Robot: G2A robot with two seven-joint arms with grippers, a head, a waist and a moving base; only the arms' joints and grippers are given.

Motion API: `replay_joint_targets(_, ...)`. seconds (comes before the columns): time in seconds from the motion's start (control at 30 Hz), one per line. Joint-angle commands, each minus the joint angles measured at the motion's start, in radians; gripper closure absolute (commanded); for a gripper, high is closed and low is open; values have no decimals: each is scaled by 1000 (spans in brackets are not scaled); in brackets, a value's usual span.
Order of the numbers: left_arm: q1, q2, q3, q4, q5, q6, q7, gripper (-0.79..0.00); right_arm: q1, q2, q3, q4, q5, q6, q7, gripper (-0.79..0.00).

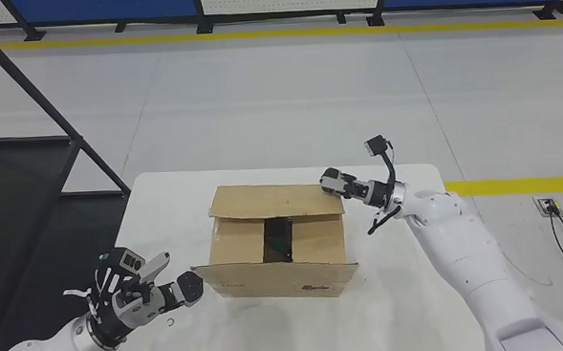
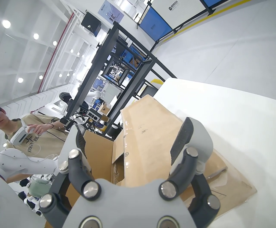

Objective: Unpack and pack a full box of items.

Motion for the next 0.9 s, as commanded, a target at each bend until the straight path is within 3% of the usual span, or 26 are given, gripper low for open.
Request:
replay_joint_targets(0.0, 0, 0, 0, 0, 0, 0, 0, -785, -8, 5, 2, -16, 6, 4, 4, -785)
replay_joint_targets(0.2, -9, -3, 9, -8, -12, 7, 63, -785, -28, 21, 5, -66, 24, 18, 18, -785)
replay_joint_targets(0.67, -141, -21, 132, 42, -17, 49, 327, -785, -79, 60, 10, -163, 101, 117, 117, -785)
replay_joint_targets(0.87, -141, -21, 132, 42, -17, 49, 327, -785, -79, 63, 11, -170, 110, 136, 136, -785)
